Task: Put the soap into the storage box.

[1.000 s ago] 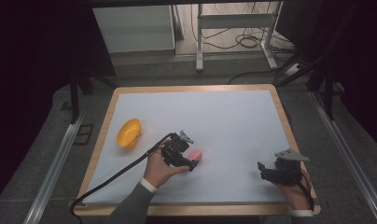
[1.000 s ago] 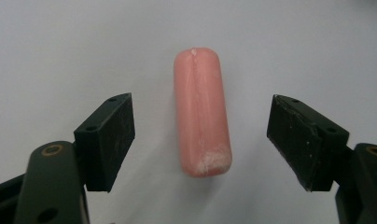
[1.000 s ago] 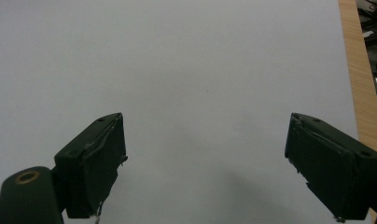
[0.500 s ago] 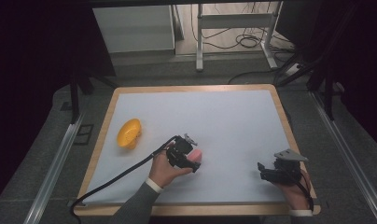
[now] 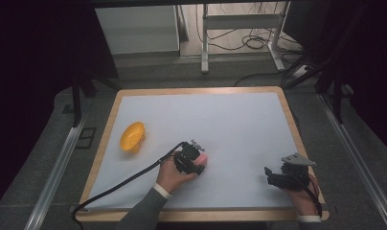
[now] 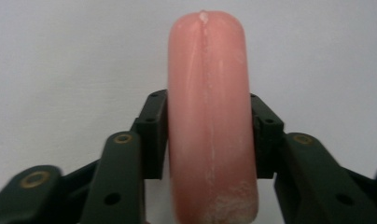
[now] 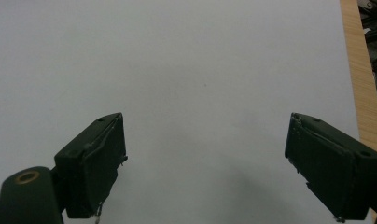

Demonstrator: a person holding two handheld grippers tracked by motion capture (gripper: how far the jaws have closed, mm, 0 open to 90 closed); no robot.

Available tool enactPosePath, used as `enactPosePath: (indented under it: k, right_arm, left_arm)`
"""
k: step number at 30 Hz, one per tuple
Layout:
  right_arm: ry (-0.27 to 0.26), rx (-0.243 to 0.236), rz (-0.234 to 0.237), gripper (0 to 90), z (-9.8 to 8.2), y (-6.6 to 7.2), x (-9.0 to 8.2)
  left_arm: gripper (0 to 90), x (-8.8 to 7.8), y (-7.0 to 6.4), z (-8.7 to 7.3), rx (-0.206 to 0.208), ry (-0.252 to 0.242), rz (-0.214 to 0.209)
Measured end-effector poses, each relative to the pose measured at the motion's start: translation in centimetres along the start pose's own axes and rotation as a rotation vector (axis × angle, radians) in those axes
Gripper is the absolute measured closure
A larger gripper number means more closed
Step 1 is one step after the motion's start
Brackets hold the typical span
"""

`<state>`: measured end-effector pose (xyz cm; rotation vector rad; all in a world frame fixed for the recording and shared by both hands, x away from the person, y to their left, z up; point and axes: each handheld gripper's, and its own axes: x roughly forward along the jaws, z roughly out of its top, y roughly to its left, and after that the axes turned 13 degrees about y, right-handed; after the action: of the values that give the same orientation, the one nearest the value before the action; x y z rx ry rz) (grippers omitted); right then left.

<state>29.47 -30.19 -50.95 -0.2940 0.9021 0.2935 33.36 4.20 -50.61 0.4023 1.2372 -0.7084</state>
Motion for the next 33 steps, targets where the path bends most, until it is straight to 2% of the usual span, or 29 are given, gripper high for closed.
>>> enactPosePath:
  k: [4,12,25,28,29,33]
  right_arm:
    - [0.0,0.0,-0.001,12.1,0.0,0.0,0.0]
    - [-0.003,0.002,-0.004,12.1,0.0,-0.1,-0.1]
    - [0.001,0.001,-0.005,12.1,-0.1,-0.1,0.0]
    - [0.001,0.001,-0.006,12.1,-0.1,-0.1,0.0]
    - [0.003,0.001,-0.006,12.1,-0.1,-0.1,0.0]
    - [0.003,0.0,-0.006,12.1,-0.1,-0.2,0.1]
  left_arm:
    - [59.6,0.0,0.0,0.0,-0.002,-0.006,0.003]
    - [59.9,-0.1,-0.3,-0.2,0.018,-0.036,-0.023]
    - [59.9,-1.8,-0.1,-0.6,0.039,-0.089,-0.033]
    - [59.9,-2.1,0.2,-0.8,0.03,-0.109,-0.046]
    - [59.9,-2.4,0.4,-1.0,0.02,-0.13,-0.046]
    - [59.9,-2.9,0.9,-1.4,0.007,-0.151,-0.037]
